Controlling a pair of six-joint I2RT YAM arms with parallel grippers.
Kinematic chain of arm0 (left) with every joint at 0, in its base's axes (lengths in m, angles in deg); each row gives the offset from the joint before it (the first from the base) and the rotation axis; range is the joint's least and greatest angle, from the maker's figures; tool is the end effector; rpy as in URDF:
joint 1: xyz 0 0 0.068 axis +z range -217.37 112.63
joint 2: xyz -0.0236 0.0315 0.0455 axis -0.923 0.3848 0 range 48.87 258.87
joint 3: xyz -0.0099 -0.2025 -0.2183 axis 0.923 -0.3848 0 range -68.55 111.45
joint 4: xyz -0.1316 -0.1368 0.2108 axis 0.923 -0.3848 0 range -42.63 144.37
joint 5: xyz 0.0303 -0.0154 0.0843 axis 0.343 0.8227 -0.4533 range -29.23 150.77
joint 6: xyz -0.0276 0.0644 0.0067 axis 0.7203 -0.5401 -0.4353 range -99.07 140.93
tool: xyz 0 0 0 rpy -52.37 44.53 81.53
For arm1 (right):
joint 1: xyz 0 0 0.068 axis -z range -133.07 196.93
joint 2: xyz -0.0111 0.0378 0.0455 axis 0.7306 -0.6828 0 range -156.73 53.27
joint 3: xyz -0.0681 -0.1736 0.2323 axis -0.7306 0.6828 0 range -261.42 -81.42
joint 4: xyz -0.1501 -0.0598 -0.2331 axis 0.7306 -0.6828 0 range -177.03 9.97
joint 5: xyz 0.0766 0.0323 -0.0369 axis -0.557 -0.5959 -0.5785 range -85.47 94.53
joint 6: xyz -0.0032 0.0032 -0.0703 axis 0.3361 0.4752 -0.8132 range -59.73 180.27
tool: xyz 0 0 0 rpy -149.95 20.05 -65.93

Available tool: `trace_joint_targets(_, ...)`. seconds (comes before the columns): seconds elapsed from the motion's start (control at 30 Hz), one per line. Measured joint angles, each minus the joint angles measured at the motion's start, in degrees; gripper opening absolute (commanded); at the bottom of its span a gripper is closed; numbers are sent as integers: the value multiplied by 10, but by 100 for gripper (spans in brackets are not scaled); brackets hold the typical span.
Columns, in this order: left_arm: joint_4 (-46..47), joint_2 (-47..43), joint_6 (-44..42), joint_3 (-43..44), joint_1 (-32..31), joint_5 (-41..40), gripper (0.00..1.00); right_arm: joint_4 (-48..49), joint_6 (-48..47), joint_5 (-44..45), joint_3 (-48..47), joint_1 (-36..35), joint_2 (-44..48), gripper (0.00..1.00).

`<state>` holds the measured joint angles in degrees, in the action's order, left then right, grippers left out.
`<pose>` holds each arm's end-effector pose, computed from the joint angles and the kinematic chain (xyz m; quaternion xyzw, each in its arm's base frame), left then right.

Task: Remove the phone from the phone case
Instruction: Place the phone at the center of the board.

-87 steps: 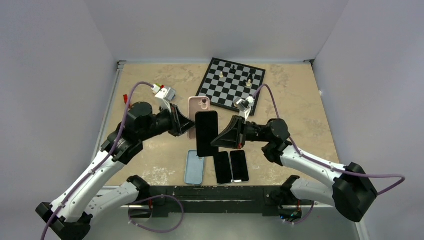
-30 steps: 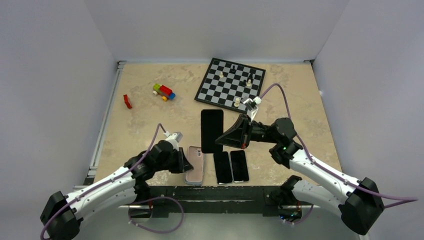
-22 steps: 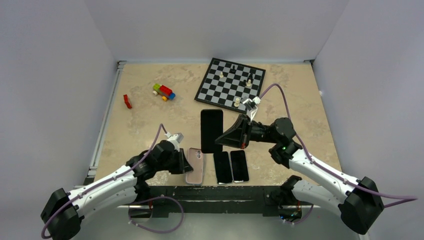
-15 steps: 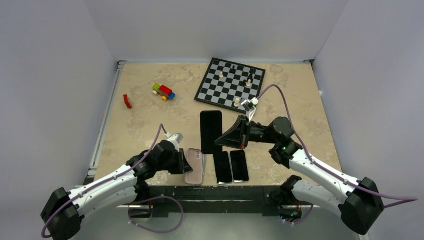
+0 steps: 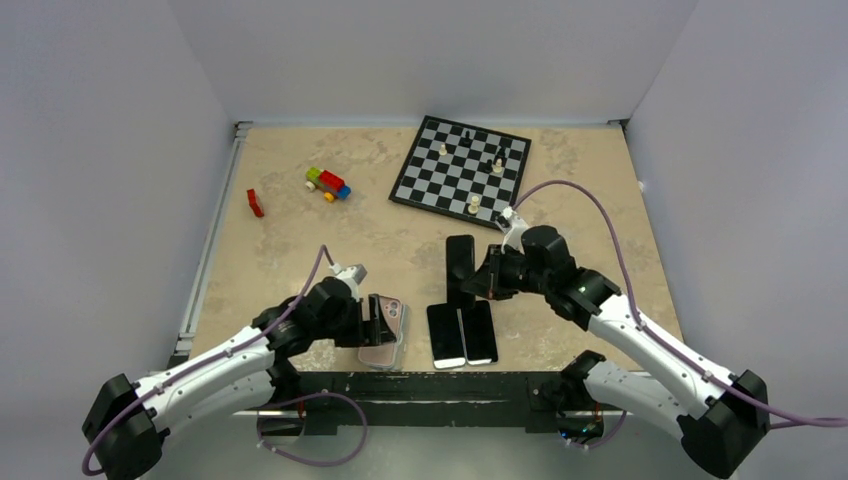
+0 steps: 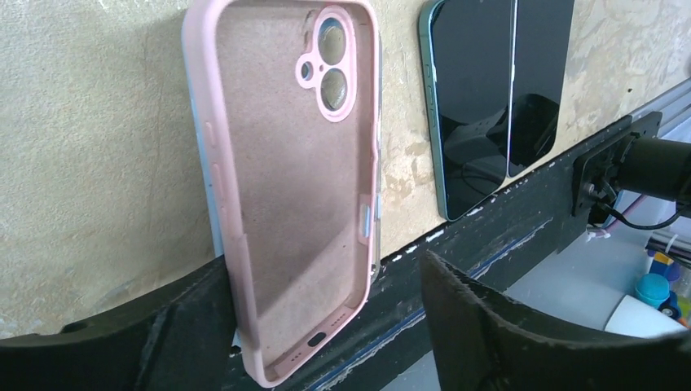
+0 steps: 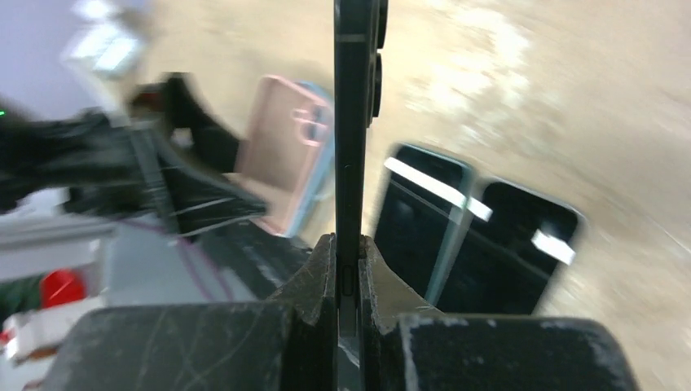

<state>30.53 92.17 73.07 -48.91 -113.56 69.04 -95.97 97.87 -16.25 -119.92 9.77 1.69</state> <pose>0.1101 -0.1266 0.1629 -0.0221 0.9297 -0.3175 0.1855 0.1684 0.1534 0.2763 -0.0882 0.8480 0.4265 0.3022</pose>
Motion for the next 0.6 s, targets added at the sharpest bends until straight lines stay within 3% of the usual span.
trace_joint_targets(0.1,-12,3,-5,10,0,0,93,-109,-10,80,-19,5,-18,0)
trace_joint_targets(0.3,-29,9,-18,27,0,2,96,-267,-12,182,-35,9,-29,0)
trace_joint_targets(0.6,-5,60,-22,28,0,40,99,-382,-12,240,-55,9,-46,0)
